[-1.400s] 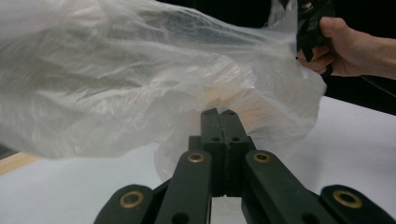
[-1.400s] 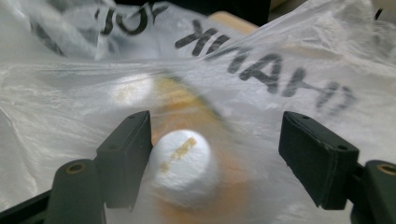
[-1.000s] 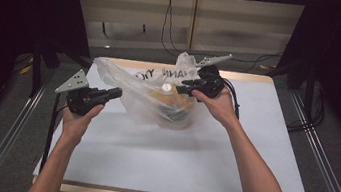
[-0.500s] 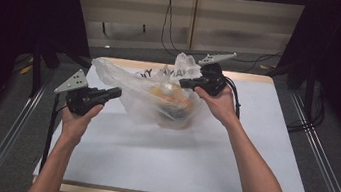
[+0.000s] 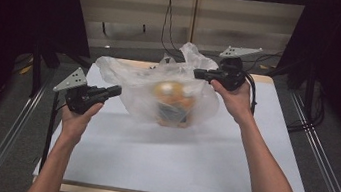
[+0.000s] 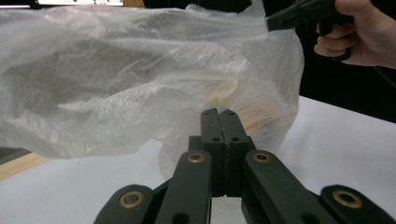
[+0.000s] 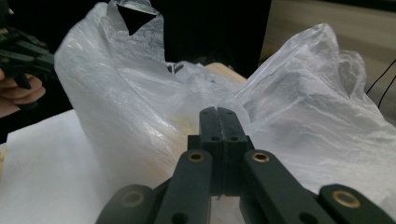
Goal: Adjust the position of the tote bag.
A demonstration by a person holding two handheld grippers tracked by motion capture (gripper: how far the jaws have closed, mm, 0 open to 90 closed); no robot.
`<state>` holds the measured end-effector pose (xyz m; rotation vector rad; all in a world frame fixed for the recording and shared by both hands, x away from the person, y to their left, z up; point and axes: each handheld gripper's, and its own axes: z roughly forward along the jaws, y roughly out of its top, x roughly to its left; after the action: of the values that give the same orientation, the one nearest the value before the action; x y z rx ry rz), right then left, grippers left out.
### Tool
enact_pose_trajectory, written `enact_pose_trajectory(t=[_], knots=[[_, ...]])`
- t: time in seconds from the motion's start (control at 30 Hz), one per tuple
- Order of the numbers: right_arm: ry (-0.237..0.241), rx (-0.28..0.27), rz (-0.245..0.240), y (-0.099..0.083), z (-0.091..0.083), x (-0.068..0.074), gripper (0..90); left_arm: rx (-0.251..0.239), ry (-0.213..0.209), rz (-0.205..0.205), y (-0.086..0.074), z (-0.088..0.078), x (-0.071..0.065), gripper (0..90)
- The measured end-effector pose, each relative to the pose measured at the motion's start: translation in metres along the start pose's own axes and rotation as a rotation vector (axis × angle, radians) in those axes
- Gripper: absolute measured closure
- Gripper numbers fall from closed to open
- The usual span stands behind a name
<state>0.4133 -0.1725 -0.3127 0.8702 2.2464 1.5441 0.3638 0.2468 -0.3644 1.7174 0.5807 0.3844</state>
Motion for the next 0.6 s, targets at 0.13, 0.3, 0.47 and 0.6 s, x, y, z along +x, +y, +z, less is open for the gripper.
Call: enact_pose_trajectory(t=[0.13, 0.3, 0.47, 0.6], knots=[[-0.003, -0.028, -0.017, 0.004, -0.015, 0.002, 90.0, -0.003, -0.003, 0.014, 0.007, 0.005, -0.004, 90.0], [-0.018, -0.043, -0.037, -0.001, -0.027, 0.006, 90.0, -0.003, -0.005, 0.031, 0.014, 0.01, -0.008, 90.0], [-0.019, -0.078, -0.045, -0.016, -0.041, 0.012, 90.0, -0.005, -0.025, 0.036, 0.014, 0.01, -0.012, 90.0], [-0.024, -0.096, -0.046, -0.031, -0.054, 0.018, 90.0, 0.005, -0.035, 0.042, 0.014, 0.01, -0.015, 90.0]])
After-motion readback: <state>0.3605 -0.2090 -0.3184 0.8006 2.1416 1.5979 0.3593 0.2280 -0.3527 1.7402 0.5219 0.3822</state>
